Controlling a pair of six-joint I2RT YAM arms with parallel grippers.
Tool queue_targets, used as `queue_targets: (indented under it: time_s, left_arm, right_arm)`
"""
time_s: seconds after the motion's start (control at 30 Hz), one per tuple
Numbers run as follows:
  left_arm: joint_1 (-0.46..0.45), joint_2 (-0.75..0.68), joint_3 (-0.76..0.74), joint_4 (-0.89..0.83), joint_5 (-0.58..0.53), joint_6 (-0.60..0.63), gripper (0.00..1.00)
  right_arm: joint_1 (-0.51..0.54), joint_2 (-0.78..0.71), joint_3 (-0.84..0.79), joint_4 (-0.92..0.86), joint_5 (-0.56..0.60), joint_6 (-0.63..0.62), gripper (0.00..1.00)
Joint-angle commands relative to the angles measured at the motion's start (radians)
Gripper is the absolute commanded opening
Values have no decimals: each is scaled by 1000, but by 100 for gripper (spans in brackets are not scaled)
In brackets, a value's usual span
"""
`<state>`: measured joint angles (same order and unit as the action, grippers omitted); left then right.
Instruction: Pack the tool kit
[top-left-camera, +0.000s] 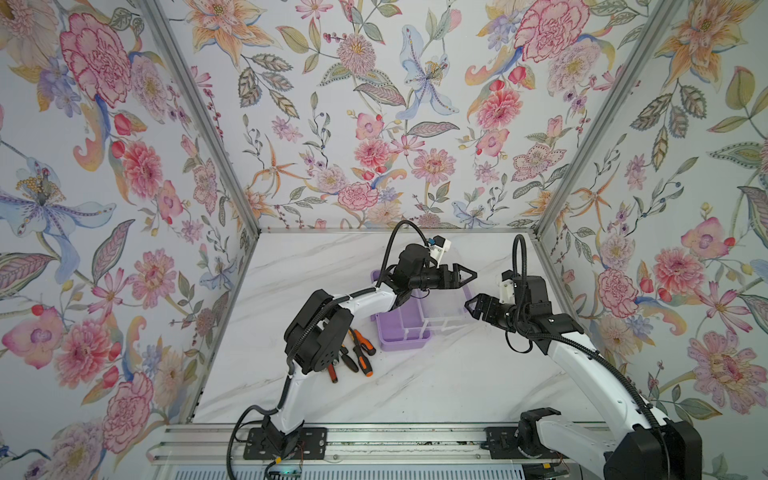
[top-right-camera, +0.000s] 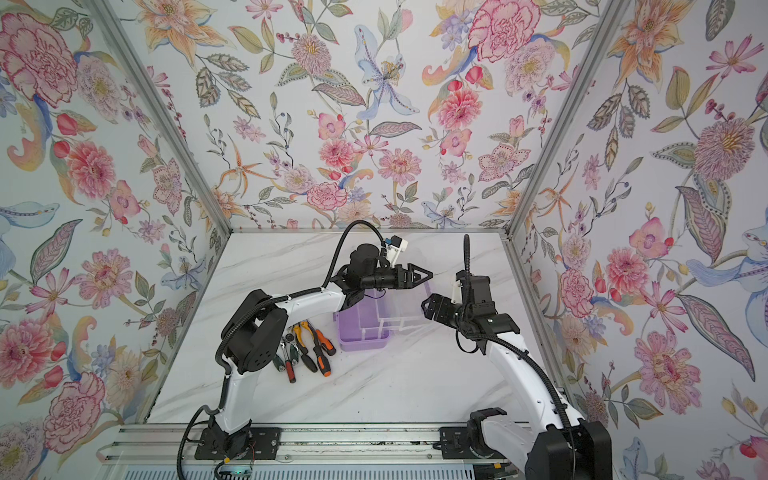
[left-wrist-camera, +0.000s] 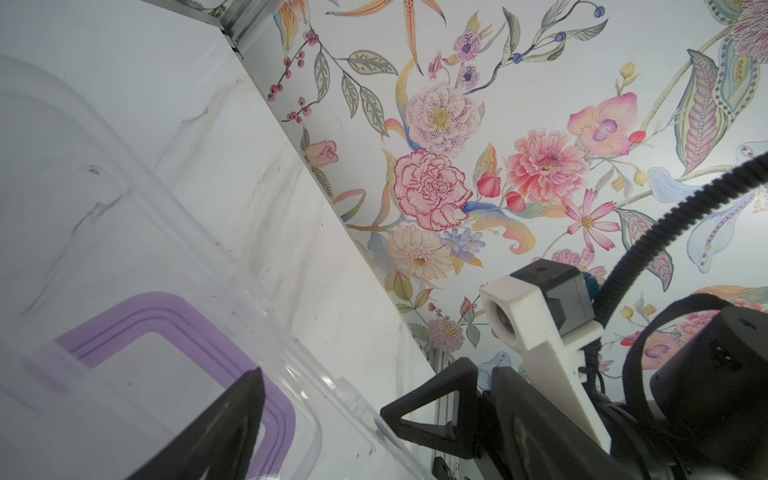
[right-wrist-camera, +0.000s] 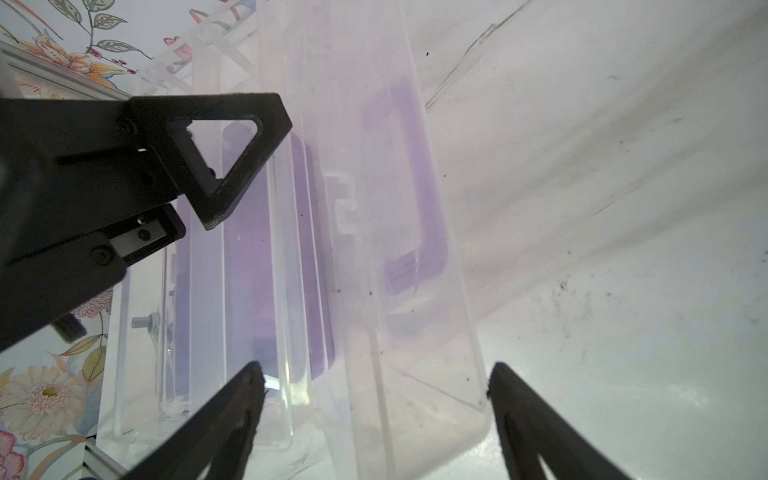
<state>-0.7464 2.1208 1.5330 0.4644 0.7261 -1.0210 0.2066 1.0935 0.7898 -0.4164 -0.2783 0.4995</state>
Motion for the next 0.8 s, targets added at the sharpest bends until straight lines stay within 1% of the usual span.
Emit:
queue_targets:
  time_s: [0.0, 0.2, 0.53, 0.67, 0.77]
  left_arm:
    - [9, -32, -33, 25, -1, -3, 94]
    - [16, -55, -41, 47, 7, 3, 93]
    - [36, -96, -40, -14, 11, 73, 92]
    - [49, -150, -33, -126, -33, 160, 92]
    - [85, -228, -90, -223, -126, 212, 92]
  right_arm:
    - [-15, 16, 1, -10, 22, -28, 86]
    - [-45, 22, 18, -11, 15, -30, 85]
    - [-46, -11, 27, -27, 18, -19, 84]
    - [-37, -6, 47, -26, 19, -16, 84]
    - [-16, 8, 73, -27, 29, -16, 83]
